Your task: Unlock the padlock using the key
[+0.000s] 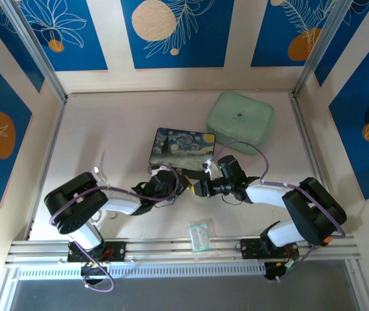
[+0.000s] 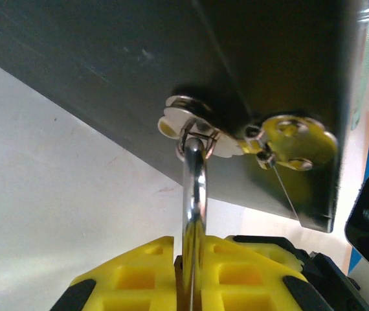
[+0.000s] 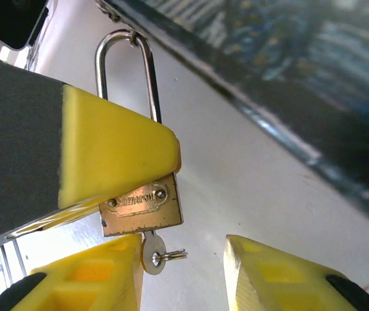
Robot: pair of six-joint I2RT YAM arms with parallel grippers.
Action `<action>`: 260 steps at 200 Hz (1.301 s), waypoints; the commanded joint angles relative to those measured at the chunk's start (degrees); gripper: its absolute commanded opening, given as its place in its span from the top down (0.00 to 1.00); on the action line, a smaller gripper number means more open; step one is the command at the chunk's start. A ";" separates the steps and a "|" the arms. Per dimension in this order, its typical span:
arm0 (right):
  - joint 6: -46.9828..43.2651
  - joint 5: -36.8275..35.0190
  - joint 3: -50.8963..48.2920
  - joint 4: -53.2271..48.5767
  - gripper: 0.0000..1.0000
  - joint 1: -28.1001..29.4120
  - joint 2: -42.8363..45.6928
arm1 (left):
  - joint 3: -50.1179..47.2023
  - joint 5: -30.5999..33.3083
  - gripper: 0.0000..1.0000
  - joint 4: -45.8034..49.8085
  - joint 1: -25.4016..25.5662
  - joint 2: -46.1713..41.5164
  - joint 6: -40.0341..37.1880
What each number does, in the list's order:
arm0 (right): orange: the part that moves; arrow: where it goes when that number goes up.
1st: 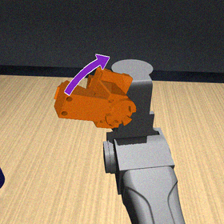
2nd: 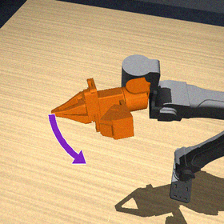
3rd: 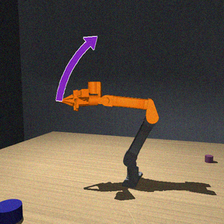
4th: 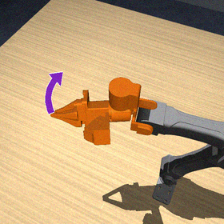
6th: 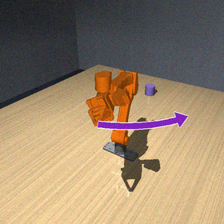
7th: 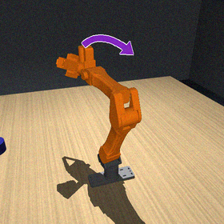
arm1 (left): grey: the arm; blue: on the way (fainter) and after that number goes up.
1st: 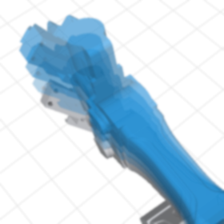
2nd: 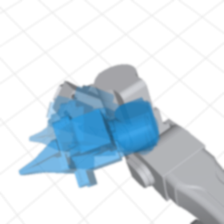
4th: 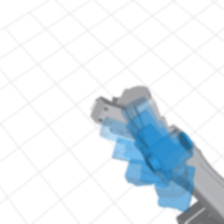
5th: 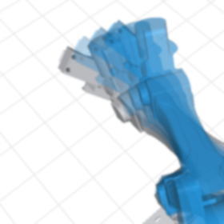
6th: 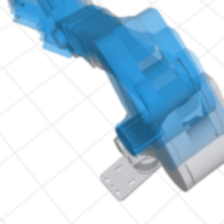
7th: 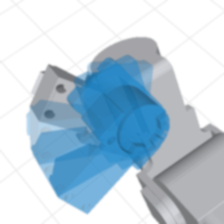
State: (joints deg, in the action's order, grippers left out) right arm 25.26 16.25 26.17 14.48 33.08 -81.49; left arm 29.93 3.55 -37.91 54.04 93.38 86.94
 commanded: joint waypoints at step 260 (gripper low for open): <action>8.83 -23.60 0.17 -10.28 0.34 2.28 11.38 | 5.53 -3.81 0.96 31.46 -3.33 -2.06 -22.13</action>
State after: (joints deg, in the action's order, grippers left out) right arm 32.23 -3.86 24.75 6.02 34.57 -70.59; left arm 33.80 0.19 -23.20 51.53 91.44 73.03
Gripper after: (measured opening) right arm 0.667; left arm 0.113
